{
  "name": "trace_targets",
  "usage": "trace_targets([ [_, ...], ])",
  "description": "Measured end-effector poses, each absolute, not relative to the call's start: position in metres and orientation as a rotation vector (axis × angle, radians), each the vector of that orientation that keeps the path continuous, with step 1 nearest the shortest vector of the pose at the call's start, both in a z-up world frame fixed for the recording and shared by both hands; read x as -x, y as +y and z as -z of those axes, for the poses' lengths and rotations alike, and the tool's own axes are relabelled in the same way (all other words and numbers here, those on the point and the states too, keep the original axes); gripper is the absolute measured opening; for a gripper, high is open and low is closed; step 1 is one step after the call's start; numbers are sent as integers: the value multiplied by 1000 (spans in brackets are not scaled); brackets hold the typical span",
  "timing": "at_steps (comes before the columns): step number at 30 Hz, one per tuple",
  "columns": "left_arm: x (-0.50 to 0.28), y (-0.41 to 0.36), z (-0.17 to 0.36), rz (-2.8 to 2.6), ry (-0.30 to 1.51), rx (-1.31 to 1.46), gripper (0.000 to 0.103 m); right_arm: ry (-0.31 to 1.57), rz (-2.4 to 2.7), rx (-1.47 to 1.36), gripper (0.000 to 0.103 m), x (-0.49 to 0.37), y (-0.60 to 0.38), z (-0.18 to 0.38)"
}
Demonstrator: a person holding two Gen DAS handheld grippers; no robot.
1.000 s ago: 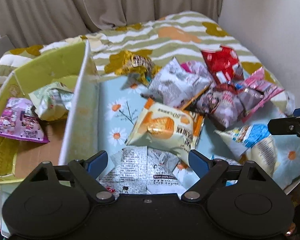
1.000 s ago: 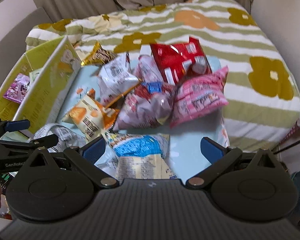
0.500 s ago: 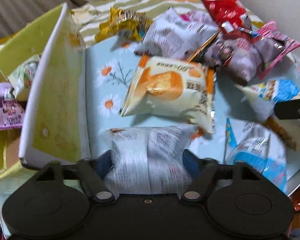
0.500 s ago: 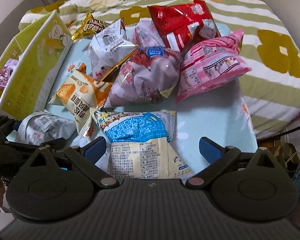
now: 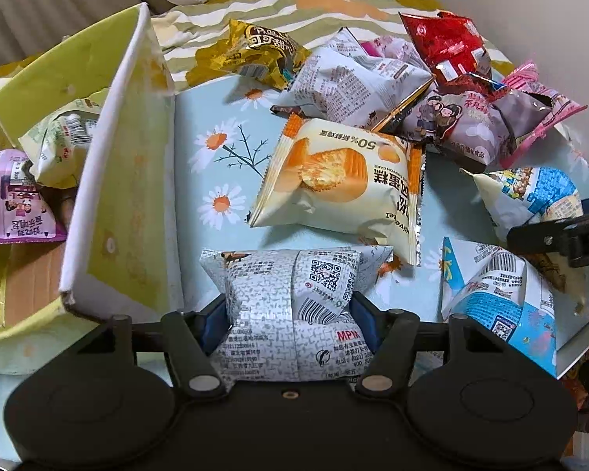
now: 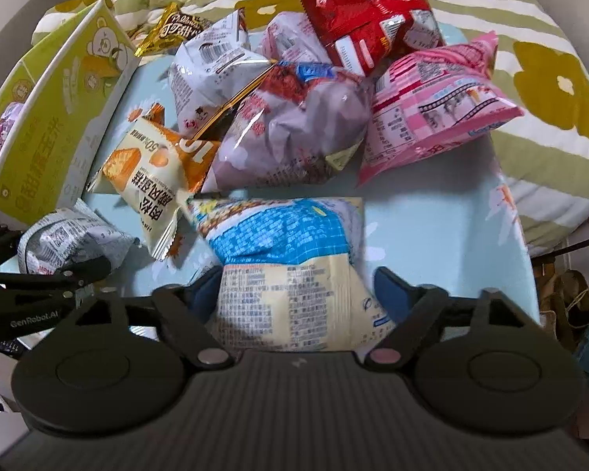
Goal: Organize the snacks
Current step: 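Carry both bags into the yellow box and open both tools to release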
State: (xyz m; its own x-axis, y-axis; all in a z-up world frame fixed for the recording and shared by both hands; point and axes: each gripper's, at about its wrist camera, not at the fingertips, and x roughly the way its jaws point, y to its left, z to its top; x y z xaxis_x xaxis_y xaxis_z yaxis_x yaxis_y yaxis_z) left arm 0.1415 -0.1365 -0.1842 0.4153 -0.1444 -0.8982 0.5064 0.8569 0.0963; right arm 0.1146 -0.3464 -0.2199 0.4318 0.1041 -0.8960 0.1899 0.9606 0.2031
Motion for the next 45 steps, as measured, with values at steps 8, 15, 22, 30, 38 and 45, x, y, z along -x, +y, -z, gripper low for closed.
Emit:
trace_targets([
  [8,-135,-133,169,418,1026,-379,68,1095,33,-285,76,-111,-344,211],
  [15,-123,-126,140,414,957,-353,68,1036,7,-282,75,-101,-336,184],
  [22,-107,-105,94,392,850,-290,68,936,-39,-252,75,-97,-316,136],
  [30,-105,-63,40,333,715,-224,68,830,-133,-221,75,-113,-275,85],
  [38,-140,-2,12,292,665,-198,68,753,-162,-245,75,-144,-206,53],
  [45,-183,49,19,246,698,-171,69,741,-160,-268,75,-184,-149,51],
])
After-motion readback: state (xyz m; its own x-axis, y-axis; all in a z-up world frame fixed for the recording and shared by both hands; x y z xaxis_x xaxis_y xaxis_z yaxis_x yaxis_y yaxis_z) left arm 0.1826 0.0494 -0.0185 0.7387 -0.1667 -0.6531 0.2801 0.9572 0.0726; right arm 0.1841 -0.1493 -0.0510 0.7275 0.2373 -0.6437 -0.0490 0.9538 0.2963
